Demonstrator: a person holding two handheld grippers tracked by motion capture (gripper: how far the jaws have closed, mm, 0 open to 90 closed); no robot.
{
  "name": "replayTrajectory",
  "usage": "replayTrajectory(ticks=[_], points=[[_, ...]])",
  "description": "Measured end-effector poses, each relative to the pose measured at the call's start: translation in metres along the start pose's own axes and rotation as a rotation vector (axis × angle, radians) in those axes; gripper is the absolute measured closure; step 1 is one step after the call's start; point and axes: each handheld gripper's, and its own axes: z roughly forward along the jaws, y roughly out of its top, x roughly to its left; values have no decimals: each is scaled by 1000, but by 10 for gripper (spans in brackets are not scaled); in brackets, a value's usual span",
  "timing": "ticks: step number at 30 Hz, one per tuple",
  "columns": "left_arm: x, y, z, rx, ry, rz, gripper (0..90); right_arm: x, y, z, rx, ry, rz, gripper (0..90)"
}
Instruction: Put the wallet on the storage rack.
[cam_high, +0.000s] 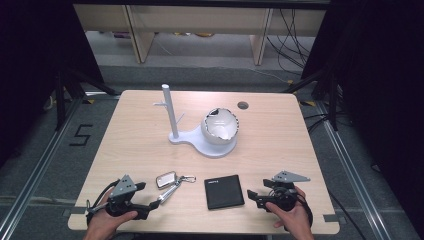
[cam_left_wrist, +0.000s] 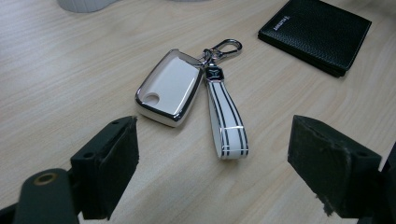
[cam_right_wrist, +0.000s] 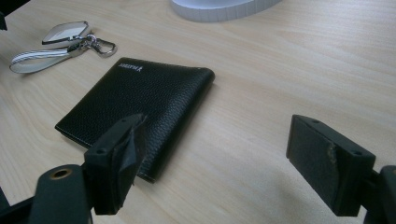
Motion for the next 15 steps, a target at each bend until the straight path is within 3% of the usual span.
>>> replayTrajectory(ticks=[2,4,6,7,8,9,10,13,14,15], points=[[-1,-1,2,-10,-20,-8,163,0,0,1,-12,-9,-5,221],[-4,0,4,-21,-53,-60,158,1,1,1,-29,-23,-4,235],[-4,0,6,-37,-68,-35,159,0,2,-1,-36,-26,-15,235],[-5,0,5,-25,-59,-32,160,4,1,-1,-25,-12,26,238],[-5,1,6,-29,-67,-28,160,4,1,-1,-25,-8,31,239],[-5,2,6,-25,-81,-31,161,1,2,0,-38,-16,-5,241],[-8,3,8,-35,-87,-44,169,1,2,0,-44,-20,-2,243],[-13,5,11,-29,-115,-23,195,0,2,0,-56,-15,-1,250],[-16,5,13,-35,-119,-17,207,3,2,0,-54,4,40,251],[-18,6,14,-29,-133,0,226,2,1,0,-70,7,39,252]])
